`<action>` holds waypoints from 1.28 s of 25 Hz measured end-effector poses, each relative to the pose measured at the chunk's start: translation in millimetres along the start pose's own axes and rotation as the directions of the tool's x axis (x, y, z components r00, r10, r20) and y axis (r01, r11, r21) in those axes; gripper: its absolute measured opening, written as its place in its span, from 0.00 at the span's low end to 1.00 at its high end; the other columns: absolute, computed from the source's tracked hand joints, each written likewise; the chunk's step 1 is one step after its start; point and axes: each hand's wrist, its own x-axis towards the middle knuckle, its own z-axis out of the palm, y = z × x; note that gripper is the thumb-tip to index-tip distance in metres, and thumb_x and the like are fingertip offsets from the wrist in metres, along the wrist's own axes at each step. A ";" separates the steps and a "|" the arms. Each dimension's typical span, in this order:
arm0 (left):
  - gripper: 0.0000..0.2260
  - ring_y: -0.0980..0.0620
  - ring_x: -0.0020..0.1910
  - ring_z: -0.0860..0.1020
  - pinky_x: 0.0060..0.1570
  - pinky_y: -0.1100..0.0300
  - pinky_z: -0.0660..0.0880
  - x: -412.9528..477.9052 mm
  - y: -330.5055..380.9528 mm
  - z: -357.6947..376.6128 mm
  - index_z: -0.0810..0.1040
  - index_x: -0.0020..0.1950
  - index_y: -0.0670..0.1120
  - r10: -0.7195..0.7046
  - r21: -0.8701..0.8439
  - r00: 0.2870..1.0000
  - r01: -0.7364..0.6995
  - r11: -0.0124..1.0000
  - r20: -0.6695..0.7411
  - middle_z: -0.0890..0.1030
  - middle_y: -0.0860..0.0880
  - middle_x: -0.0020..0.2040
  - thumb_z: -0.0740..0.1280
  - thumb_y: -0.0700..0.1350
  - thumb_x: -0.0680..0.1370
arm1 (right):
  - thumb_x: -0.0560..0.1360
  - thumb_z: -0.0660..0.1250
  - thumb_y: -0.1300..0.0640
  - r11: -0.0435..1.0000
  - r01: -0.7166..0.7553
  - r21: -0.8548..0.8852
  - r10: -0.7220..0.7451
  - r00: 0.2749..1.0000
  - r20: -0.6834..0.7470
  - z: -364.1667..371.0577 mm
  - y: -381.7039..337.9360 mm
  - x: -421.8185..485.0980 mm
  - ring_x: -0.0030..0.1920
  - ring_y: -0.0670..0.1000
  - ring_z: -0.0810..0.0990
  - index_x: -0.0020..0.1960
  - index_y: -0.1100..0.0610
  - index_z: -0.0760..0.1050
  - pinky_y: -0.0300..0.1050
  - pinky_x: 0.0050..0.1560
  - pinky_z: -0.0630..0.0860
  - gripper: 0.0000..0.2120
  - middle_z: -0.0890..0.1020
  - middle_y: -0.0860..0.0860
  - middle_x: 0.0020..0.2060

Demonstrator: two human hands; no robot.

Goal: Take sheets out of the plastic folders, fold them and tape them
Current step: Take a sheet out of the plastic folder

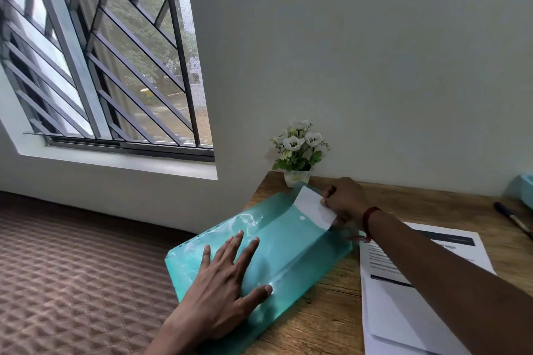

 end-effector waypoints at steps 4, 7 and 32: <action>0.38 0.57 0.77 0.36 0.75 0.47 0.33 0.0 2.3 -0.5 0.38 0.77 0.64 -0.017 0.056 0.998 0.013 0.998 0.064 0.38 0.54 0.79 0.43 0.76 0.71 | 0.71 0.73 0.66 0.982 0.021 0.186 0.009 0.988 -0.157 -14.5 2.9 -3.4 0.35 0.55 0.82 0.38 0.58 0.81 0.55 0.33 0.83 0.05 0.81 0.50 0.37; 0.38 0.57 0.77 0.36 0.75 0.47 0.33 0.8 3.9 -1.1 0.40 0.78 0.63 -0.035 0.070 0.995 0.029 0.997 0.093 0.38 0.54 0.79 0.42 0.76 0.70 | 0.71 0.73 0.66 0.970 0.069 0.233 -0.010 0.969 -0.247 -27.3 6.4 -4.3 0.34 0.54 0.82 0.38 0.56 0.80 0.53 0.28 0.82 0.07 0.82 0.54 0.39; 0.38 0.45 0.79 0.41 0.74 0.38 0.39 -5.5 86.5 1.0 0.45 0.80 0.54 -0.313 0.040 0.949 0.311 0.949 0.045 0.44 0.43 0.81 0.48 0.72 0.75 | 0.78 0.67 0.61 0.795 0.345 0.499 0.112 0.725 -0.680 -173.7 111.3 -110.3 0.36 0.44 0.80 0.55 0.60 0.75 0.29 0.26 0.76 0.07 0.79 0.57 0.48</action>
